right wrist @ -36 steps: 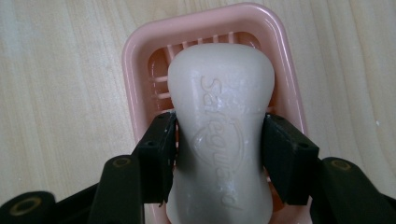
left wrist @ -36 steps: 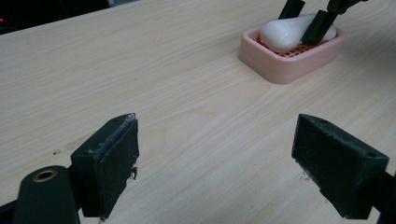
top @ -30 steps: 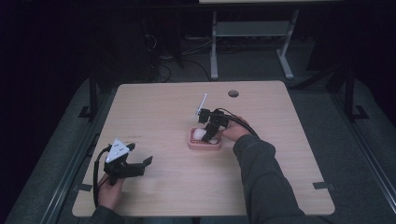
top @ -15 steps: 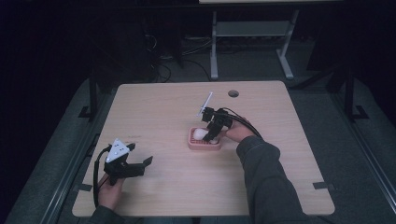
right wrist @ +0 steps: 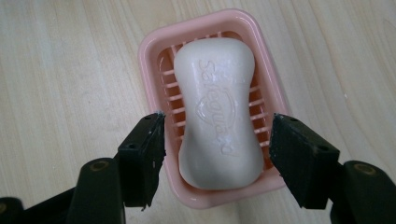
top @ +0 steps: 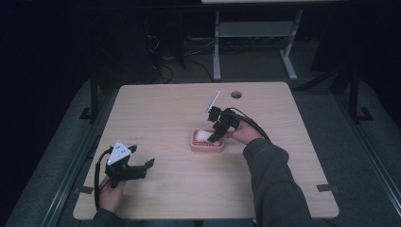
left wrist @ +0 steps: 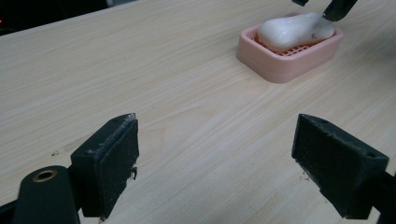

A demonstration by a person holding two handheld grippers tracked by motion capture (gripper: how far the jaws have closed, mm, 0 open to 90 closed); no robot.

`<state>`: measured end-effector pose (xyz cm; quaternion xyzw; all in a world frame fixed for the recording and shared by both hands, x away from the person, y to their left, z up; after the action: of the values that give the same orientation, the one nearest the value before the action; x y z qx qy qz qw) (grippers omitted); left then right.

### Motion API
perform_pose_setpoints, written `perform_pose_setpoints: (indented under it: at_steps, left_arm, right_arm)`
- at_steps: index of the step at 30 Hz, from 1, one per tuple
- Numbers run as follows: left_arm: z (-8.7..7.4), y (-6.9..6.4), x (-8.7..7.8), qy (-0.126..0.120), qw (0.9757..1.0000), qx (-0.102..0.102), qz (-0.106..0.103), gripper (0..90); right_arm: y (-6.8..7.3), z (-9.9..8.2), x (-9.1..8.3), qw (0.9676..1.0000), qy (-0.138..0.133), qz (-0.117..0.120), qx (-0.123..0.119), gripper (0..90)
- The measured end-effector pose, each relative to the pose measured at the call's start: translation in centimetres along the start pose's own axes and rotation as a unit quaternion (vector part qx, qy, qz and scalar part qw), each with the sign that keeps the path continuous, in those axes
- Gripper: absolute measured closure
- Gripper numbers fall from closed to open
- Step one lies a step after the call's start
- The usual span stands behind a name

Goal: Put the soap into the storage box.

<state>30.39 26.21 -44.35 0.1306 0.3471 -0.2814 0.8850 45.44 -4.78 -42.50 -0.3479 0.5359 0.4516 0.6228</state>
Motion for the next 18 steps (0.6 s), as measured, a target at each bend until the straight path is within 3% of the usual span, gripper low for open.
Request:
perform_pose_setpoints:
  at_steps: [18]
  left_arm:
    - [0.0, -0.1, 0.1, 0.0, 1.0, 0.0, -0.001, 14.6]
  right_arm:
    - [0.3, -2.0, -0.4, 0.9997, -0.012, 0.004, 0.019, 34.1]
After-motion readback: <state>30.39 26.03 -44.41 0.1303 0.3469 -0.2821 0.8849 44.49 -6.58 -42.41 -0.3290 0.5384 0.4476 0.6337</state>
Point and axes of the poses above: each handheld gripper's, and its own axes: x roughly forward along the jaws, z roughly out of its top, y roughly to its left, the point moved 3 cm from there along x, roughly forward along the jaws, and after that the axes turned 13 degrees about y, right-handed, at the moved point
